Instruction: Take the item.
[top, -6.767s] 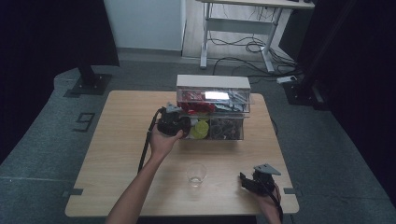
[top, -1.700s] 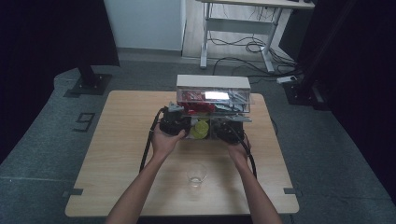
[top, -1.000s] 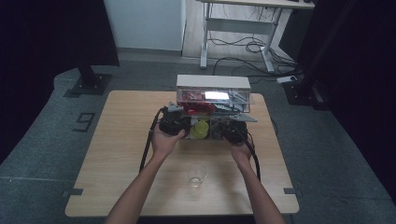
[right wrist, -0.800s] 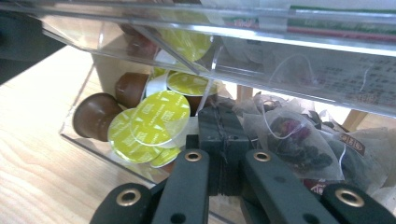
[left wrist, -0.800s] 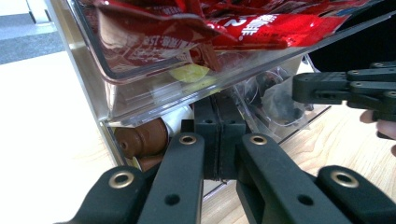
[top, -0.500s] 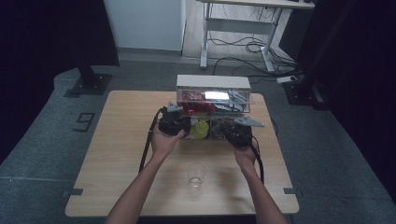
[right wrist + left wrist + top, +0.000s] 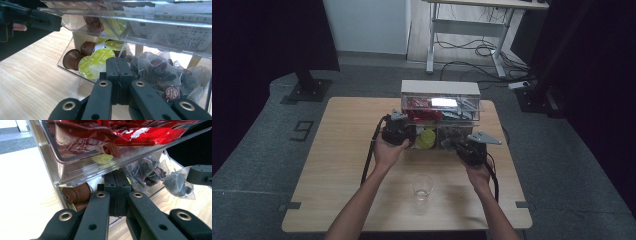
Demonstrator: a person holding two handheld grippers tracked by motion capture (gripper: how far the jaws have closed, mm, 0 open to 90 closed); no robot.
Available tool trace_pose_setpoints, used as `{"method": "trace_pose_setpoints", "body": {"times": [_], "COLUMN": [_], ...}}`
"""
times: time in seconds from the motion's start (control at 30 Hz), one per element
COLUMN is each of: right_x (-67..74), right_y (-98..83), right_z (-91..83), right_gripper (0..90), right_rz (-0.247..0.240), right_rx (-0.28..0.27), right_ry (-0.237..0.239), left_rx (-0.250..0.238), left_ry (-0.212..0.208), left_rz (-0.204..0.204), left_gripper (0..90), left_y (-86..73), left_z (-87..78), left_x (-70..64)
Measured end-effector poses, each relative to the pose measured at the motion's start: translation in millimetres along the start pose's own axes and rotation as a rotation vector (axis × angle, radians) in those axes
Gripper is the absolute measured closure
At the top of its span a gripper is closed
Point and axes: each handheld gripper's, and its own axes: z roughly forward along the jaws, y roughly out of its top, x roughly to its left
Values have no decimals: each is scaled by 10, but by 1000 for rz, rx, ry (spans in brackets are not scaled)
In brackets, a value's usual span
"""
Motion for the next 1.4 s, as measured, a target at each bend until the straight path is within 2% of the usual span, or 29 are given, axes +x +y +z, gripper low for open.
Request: {"method": "trace_pose_setpoints", "body": {"times": [0.33,0.8,1.4], "right_x": [-1,79,282], "right_y": [-80,-184,-194], "right_z": [-58,-189,-280], "right_gripper": [891,891,891], "right_rz": [1,8,-15], "right_rx": [-6,-32,-53], "right_ry": [15,55,103], "left_rx": [0,2,5], "left_ry": [0,2,4], "left_rz": [-3,-4,4], "left_gripper": [898,897,896], "left_y": [-1,-4,13], "left_z": [7,18,21], "left_x": [-3,-17,-44]}}
